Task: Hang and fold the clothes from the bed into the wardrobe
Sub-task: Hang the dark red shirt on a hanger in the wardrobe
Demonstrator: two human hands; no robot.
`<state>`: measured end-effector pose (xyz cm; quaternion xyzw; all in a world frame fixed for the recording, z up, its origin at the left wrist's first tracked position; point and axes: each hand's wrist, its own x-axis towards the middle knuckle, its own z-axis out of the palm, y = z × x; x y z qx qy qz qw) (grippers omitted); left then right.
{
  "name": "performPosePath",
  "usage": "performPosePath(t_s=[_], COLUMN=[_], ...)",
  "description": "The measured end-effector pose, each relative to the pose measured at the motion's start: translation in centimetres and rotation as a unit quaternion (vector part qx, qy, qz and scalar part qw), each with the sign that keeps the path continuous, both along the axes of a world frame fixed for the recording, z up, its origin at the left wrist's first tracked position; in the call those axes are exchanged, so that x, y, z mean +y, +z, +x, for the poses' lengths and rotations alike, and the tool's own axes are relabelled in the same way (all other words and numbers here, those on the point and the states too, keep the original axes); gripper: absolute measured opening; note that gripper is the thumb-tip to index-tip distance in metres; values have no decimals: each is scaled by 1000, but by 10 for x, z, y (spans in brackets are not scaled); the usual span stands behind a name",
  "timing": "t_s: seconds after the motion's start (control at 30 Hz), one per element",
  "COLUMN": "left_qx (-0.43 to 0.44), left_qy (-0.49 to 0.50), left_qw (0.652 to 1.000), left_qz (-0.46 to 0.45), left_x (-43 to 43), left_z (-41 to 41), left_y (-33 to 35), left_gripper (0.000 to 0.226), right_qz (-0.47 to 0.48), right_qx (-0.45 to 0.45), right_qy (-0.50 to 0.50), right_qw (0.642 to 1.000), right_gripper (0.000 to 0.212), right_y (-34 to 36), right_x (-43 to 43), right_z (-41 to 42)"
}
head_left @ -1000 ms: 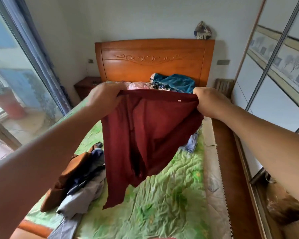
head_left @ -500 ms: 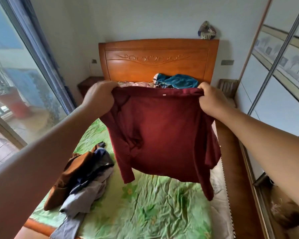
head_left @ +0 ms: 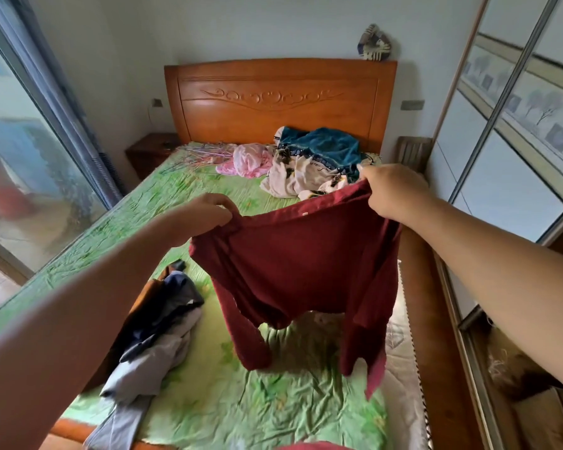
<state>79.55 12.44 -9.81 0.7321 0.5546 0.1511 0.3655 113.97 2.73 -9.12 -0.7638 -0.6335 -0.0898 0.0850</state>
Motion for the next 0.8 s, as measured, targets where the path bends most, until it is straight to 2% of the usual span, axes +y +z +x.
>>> performPosePath(t_s=[0.13, 0.2, 0.27, 0.4, 0.57, 0.67, 0.8], left_qx=[-25, -9, 78, 213, 313, 275, 144], left_qy=[-34, -71, -107, -84, -30, -1, 54], left_qw=[998, 995, 984, 936, 899, 917, 962], left_qz=[53, 70, 122, 267, 306, 288, 224], left_x=[7, 8, 8, 4, -4, -4, -1], left_z=[-9, -16, -18, -20, -31, -31, -25], left_y=[-7, -8, -12, -26, -28, -30, -30], left_gripper=[9, 34, 46, 14, 17, 20, 26], right_qz=[-44, -58, -69, -86, -81, -60, -35], right_qx=[-98, -124, -119, -102, -77, -24, 70], right_qy=[-29, -38, -45, -53, -59, -75, -109], right_qw=[994, 990, 990, 990, 992, 995, 991], right_gripper=[35, 32, 31, 27, 20, 11, 9], right_y=[-11, -19, -26, -36, -41, -39, -37], right_x=[-11, -14, -15, -15, -16, -16, -24], right_z=[12, 14, 11, 0, -2, -6, -6])
